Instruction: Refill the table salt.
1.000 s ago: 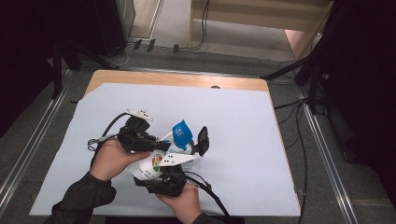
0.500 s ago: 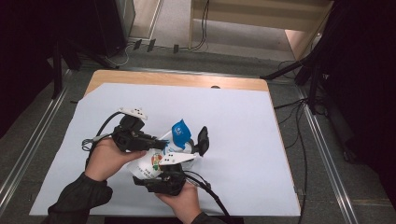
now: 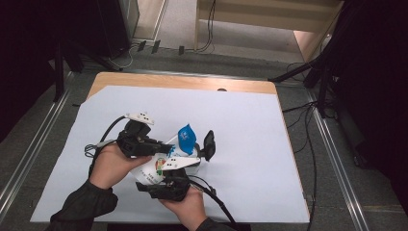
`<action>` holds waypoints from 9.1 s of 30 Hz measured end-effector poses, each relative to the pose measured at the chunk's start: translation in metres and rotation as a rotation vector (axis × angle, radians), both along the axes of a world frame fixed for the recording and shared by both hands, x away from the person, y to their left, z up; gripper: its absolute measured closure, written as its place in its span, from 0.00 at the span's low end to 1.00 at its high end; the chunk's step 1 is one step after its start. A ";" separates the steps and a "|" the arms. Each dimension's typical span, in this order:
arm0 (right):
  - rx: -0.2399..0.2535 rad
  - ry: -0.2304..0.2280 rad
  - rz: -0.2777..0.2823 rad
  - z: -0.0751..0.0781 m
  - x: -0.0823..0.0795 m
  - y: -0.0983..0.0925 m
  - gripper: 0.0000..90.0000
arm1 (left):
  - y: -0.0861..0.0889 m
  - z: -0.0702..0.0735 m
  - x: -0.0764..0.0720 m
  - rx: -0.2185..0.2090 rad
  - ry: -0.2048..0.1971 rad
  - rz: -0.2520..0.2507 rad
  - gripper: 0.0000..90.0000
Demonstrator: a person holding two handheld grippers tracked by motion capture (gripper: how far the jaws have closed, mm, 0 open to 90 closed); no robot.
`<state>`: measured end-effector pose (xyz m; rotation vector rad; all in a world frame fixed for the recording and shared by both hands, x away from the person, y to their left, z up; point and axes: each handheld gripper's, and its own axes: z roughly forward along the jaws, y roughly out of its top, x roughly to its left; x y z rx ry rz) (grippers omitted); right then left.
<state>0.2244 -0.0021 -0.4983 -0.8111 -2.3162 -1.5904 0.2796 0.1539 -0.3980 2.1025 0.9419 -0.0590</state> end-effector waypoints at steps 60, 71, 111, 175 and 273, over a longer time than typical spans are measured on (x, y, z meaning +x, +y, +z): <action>0.038 0.015 0.006 0.004 0.001 -0.003 0.74 | -0.001 0.001 -0.002 -0.021 -0.009 -0.017 0.95; 0.036 0.009 0.006 0.005 0.002 -0.003 0.74 | -0.001 0.002 -0.001 -0.021 -0.008 -0.005 0.96; 0.019 -0.009 0.011 0.005 0.002 -0.003 0.75 | -0.001 0.002 -0.002 -0.037 -0.004 -0.009 0.88; 0.014 -0.022 0.014 0.008 0.002 -0.001 0.75 | -0.002 0.004 -0.003 -0.054 0.002 -0.008 0.83; 0.068 0.036 0.029 0.010 0.009 -0.003 0.76 | -0.001 0.002 -0.006 -0.048 -0.045 0.011 0.95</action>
